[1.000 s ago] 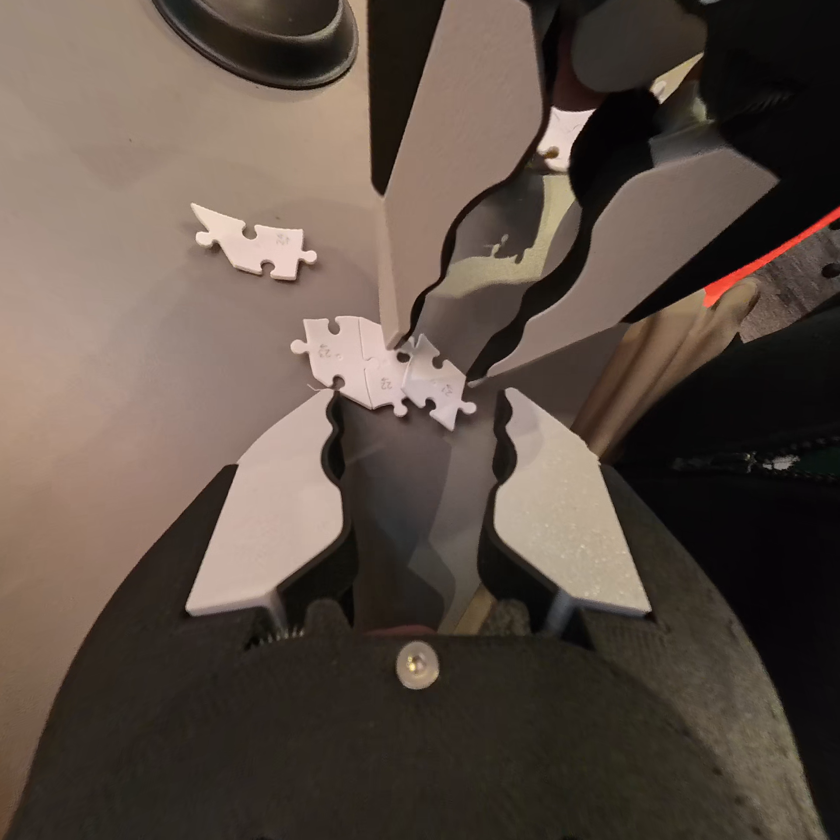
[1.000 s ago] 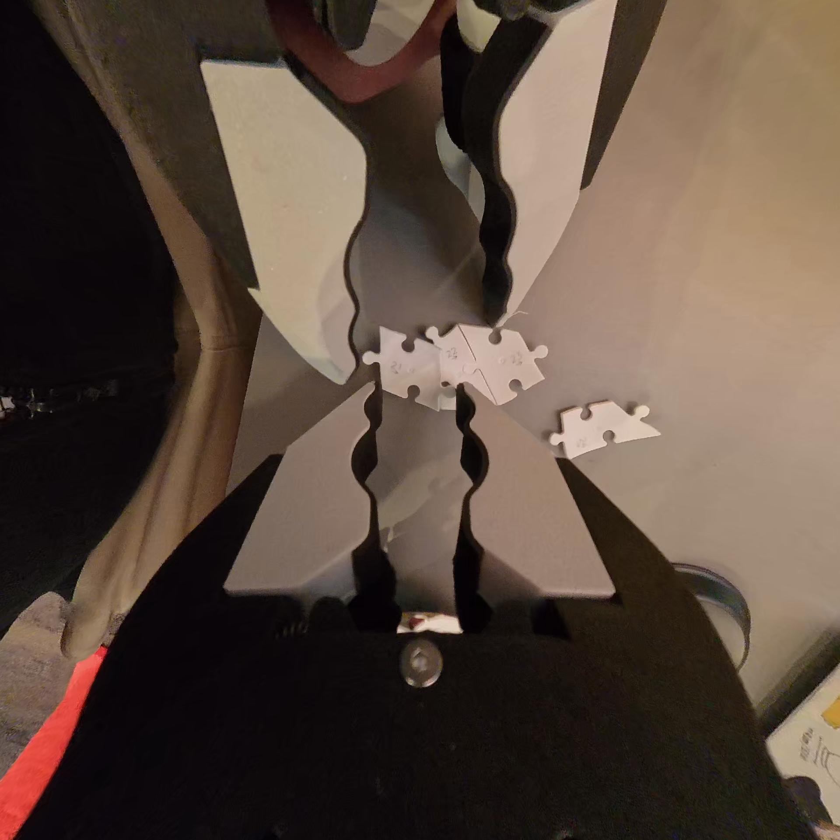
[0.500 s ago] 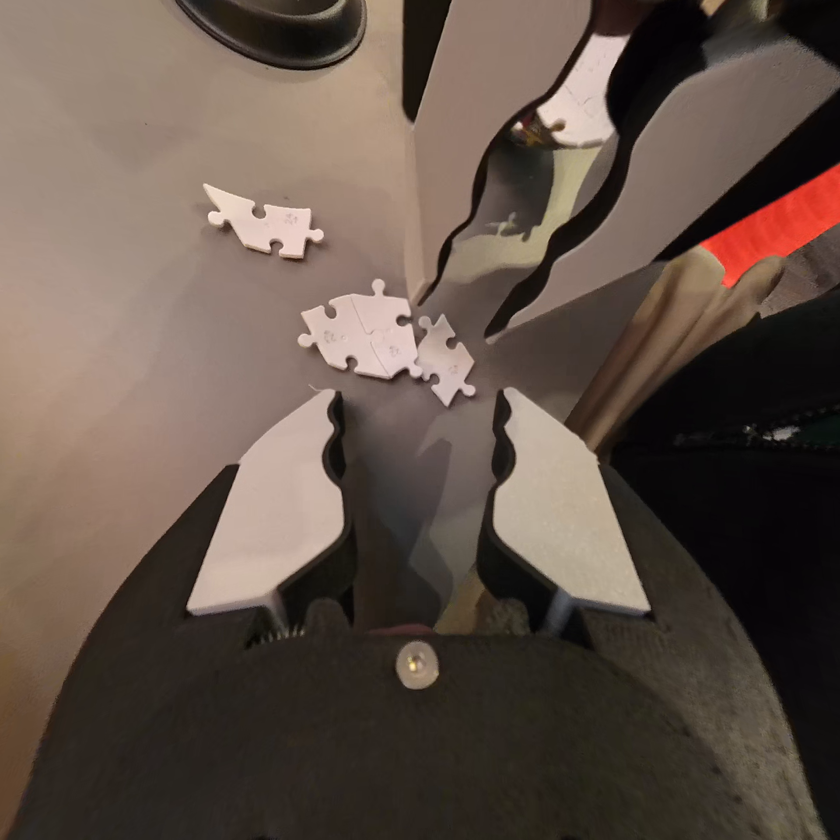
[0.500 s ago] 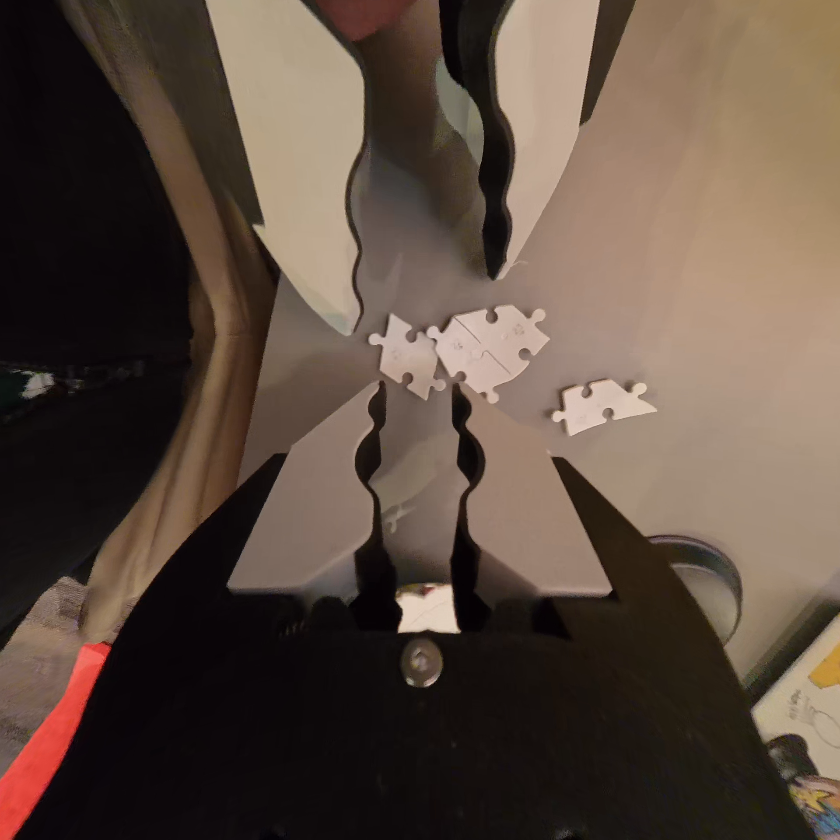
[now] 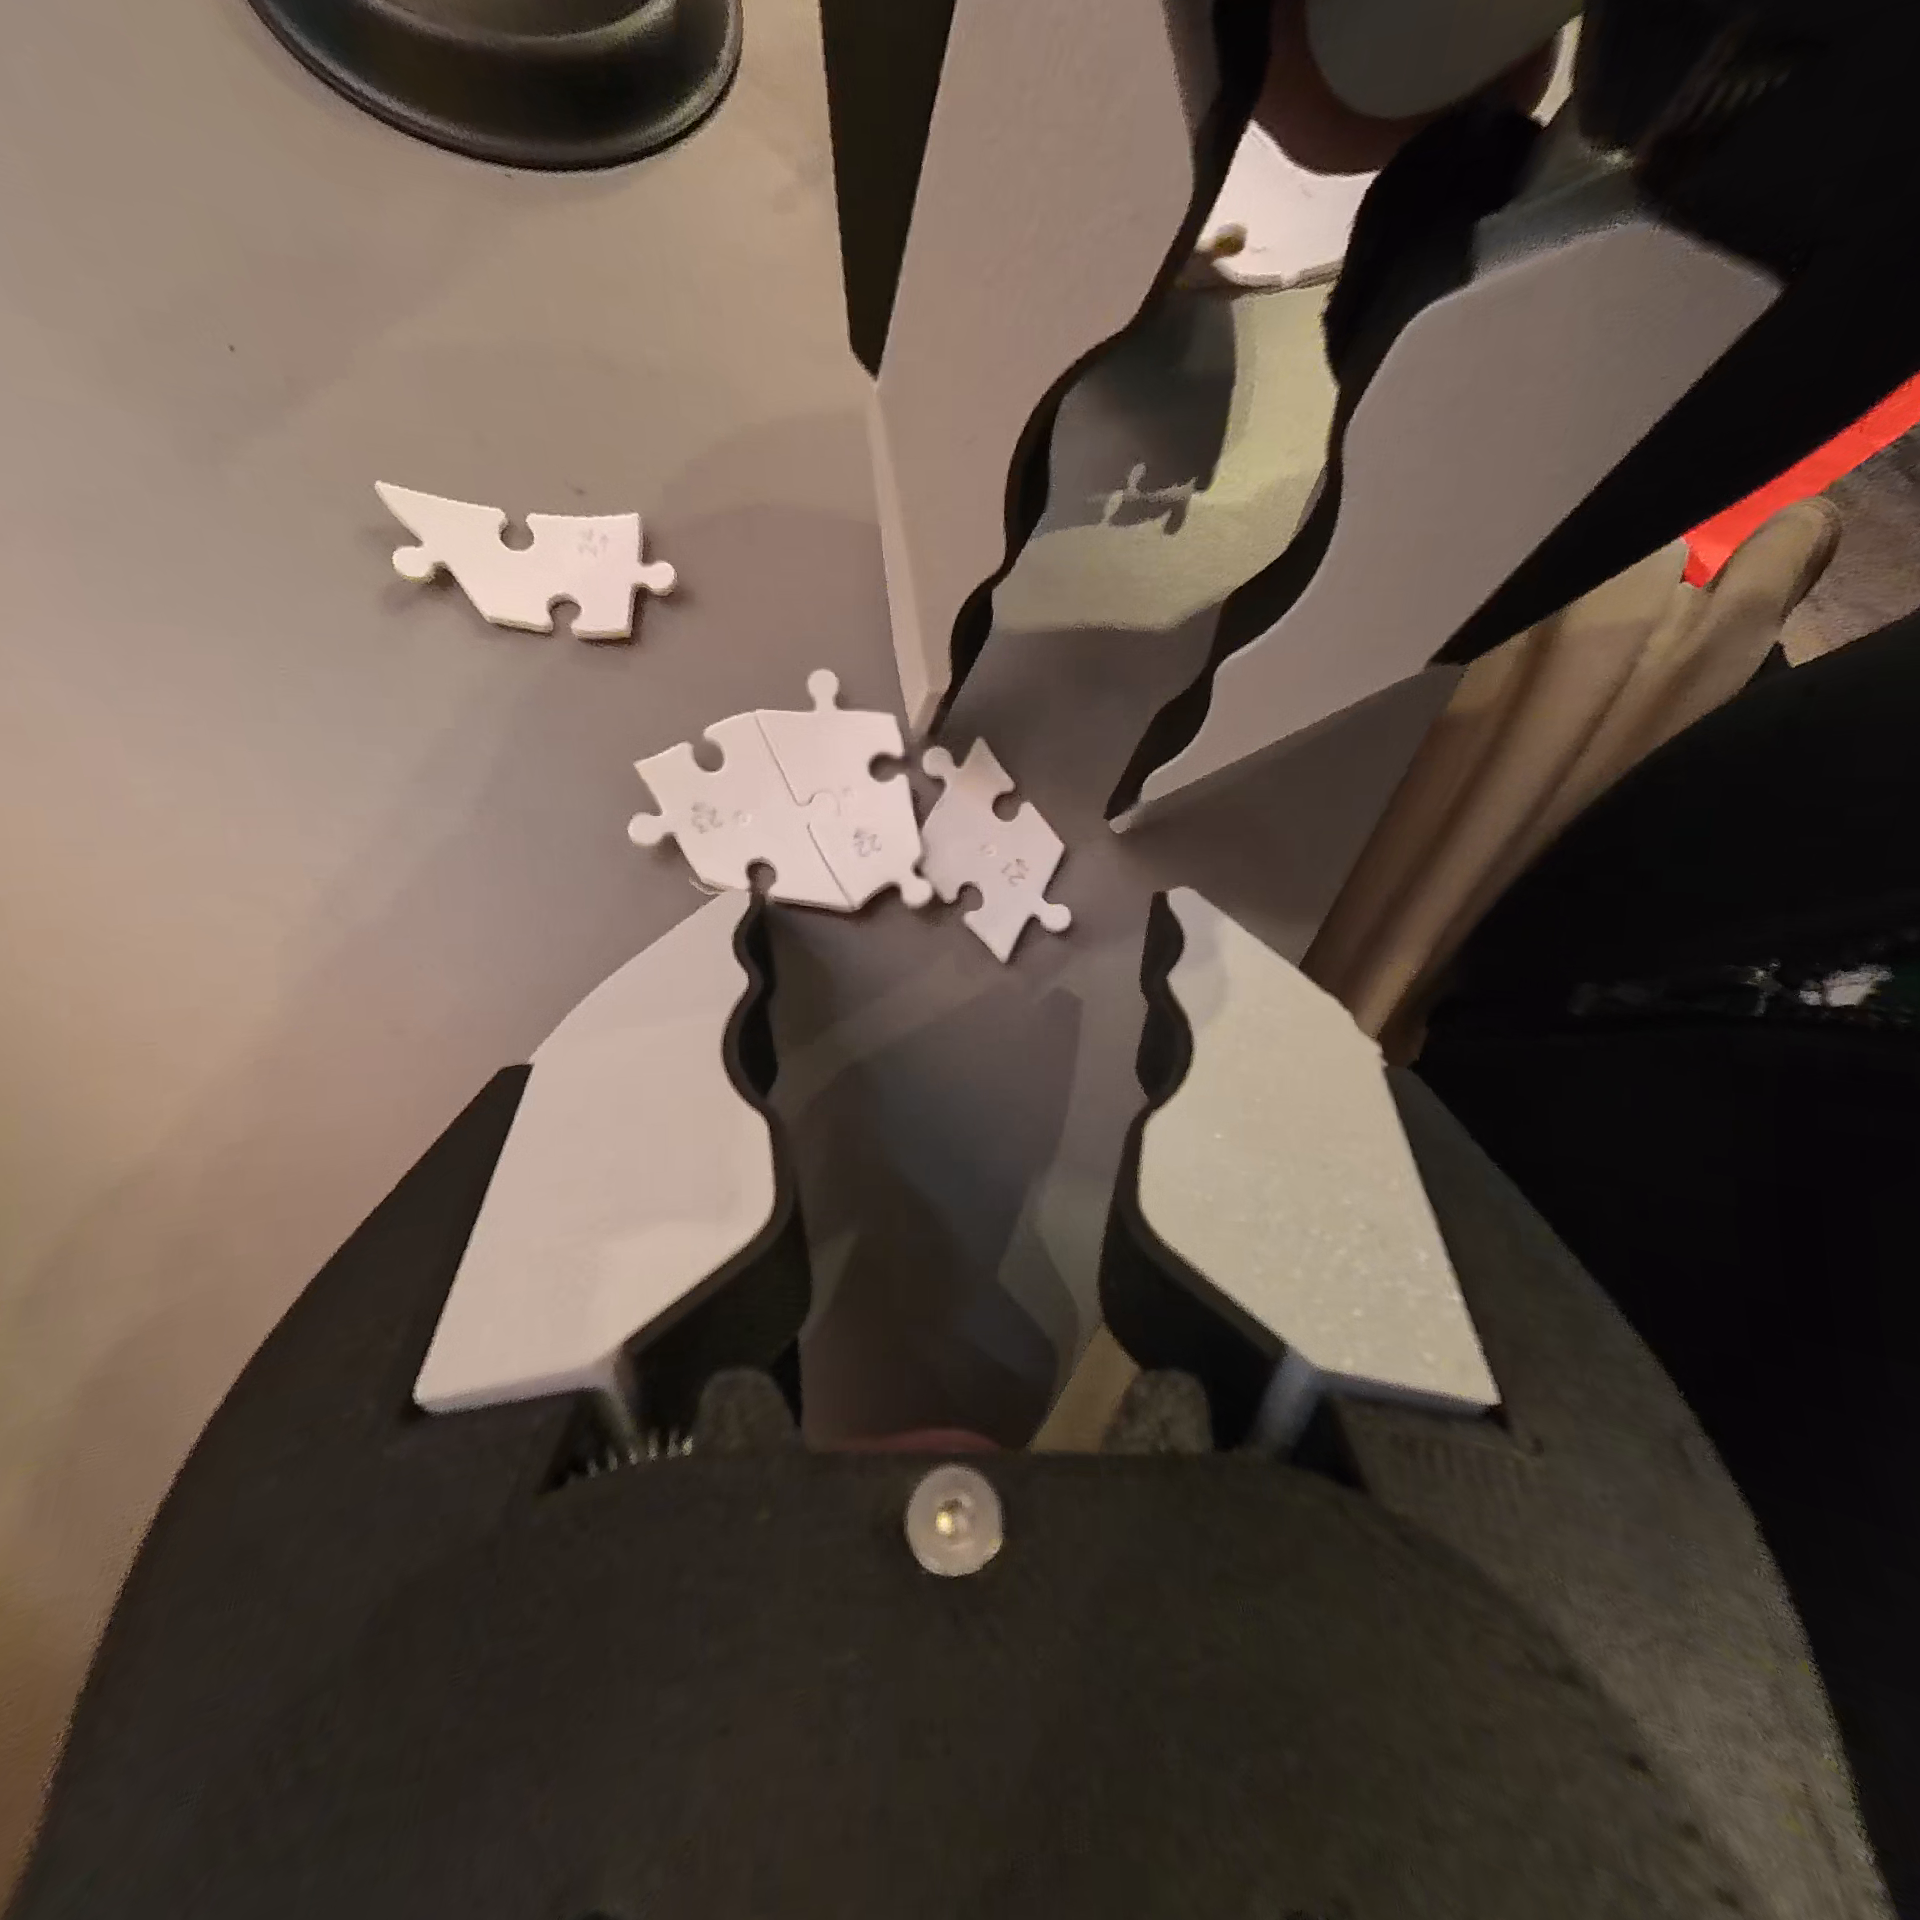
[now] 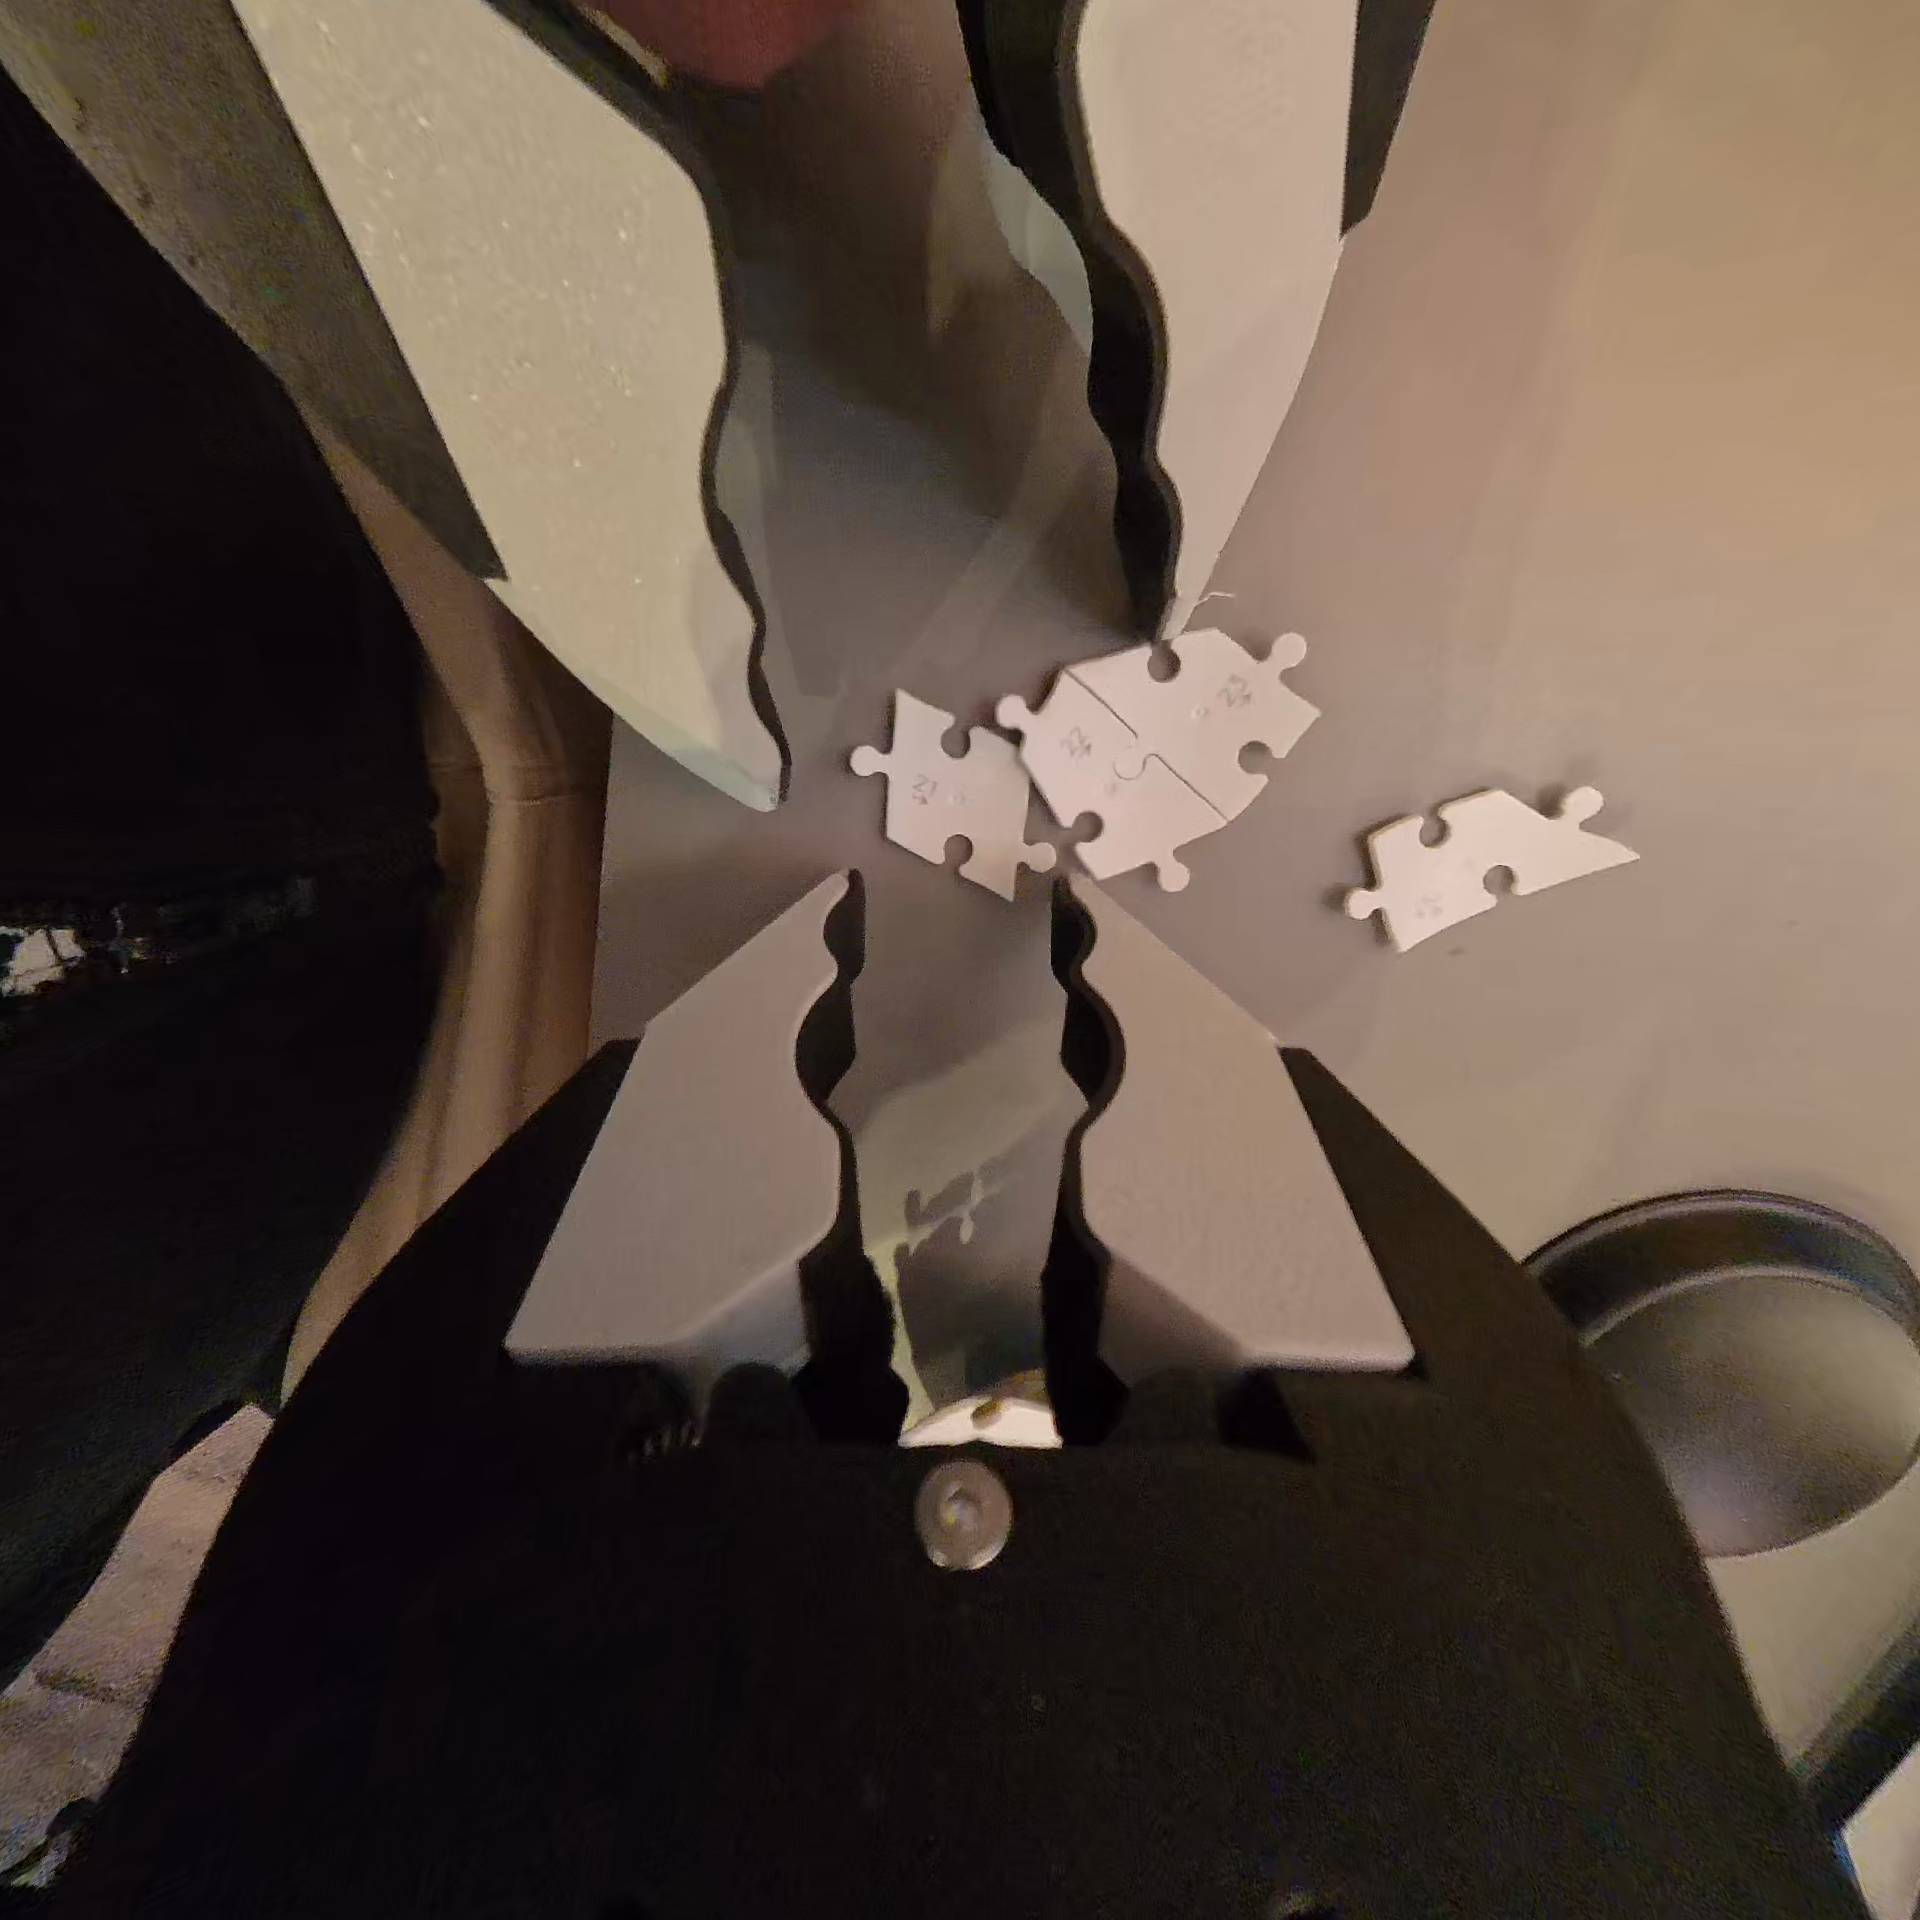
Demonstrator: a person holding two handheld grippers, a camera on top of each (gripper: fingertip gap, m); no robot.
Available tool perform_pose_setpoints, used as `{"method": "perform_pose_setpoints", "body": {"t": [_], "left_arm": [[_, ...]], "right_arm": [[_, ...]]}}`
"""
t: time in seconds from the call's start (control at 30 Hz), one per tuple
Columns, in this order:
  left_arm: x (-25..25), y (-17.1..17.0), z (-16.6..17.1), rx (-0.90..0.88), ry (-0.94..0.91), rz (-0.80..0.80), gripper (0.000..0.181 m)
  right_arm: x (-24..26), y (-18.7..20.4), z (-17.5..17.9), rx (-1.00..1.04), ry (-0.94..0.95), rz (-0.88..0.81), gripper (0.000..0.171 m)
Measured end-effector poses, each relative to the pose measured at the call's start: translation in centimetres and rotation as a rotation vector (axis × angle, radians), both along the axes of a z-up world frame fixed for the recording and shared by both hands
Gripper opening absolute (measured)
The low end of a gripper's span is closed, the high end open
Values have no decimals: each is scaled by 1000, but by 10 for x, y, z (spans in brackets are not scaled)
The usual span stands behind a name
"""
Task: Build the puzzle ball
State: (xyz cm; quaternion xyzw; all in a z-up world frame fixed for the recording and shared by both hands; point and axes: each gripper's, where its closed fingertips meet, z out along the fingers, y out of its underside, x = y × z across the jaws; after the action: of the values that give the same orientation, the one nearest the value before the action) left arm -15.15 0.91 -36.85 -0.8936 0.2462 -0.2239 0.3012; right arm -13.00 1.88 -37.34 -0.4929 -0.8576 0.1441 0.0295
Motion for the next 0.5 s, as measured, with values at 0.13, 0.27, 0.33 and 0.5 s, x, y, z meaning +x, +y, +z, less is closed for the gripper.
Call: {"method": "perform_pose_setpoints", "body": {"t": [0.13,0.27,0.33,0.5], "left_arm": [[-3,3,1,0,-25,5,72],[-4,3,1,2,-22,13,75],[-4,3,1,1,-28,12,75],[-5,3,1,3,-35,14,74]], "right_arm": [[-2,1,0,-4,16,-22,35],[-2,-3,3,0,30,-45,42],[-2,-5,-1,7,25,-53,44],[-8,-1,-3,32,62,-82,27]]}}
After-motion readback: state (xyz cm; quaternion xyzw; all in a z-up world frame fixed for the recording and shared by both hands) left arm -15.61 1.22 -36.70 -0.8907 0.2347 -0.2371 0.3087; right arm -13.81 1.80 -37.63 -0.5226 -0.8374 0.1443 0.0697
